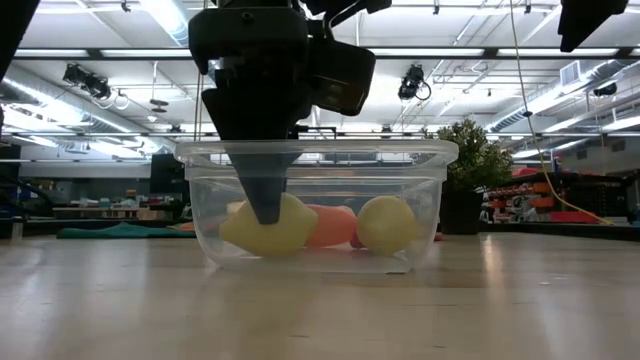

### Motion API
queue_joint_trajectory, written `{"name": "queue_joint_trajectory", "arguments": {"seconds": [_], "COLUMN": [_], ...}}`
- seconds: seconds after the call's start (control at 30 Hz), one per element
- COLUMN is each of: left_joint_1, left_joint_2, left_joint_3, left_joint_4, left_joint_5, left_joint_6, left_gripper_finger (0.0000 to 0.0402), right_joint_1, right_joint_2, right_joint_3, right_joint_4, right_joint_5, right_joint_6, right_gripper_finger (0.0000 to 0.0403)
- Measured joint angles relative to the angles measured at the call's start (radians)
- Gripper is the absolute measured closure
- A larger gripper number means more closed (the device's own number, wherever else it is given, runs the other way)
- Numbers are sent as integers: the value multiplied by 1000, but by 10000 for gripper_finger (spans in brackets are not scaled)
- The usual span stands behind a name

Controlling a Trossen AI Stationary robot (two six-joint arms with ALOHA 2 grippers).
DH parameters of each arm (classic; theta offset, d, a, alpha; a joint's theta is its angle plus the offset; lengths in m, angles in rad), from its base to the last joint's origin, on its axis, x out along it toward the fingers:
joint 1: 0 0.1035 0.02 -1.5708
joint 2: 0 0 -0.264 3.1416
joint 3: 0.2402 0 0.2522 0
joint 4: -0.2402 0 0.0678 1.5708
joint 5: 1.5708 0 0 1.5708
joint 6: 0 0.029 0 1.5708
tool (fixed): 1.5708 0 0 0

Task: Pick and placing Produce into tupperware
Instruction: Put the yellow lemon into the transparent container, then put the green pear into the transparent container

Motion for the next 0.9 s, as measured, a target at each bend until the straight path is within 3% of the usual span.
{"name": "queue_joint_trajectory", "arguments": {"seconds": [0.3, 0.53, 0.73, 0.9], "left_joint_1": [15, 71, 162, 256], "left_joint_2": [0, 0, -3, -3], "left_joint_3": [127, 296, 401, 409], "left_joint_4": [-76, -275, -404, -433], "left_joint_5": [-9, -143, -179, -136], "left_joint_6": [33, 72, -101, -128], "left_gripper_finger": [115, 115, 115, 115], "right_joint_1": [0, 0, 26, 74], "right_joint_2": [0, 0, -3, -5], "right_joint_3": [0, 0, 0, 0], "right_joint_4": [0, 0, 0, 0], "right_joint_5": [0, -1, -1, 29], "right_joint_6": [1, 2, 19, 64], "right_gripper_finger": [257, 257, 257, 257]}}
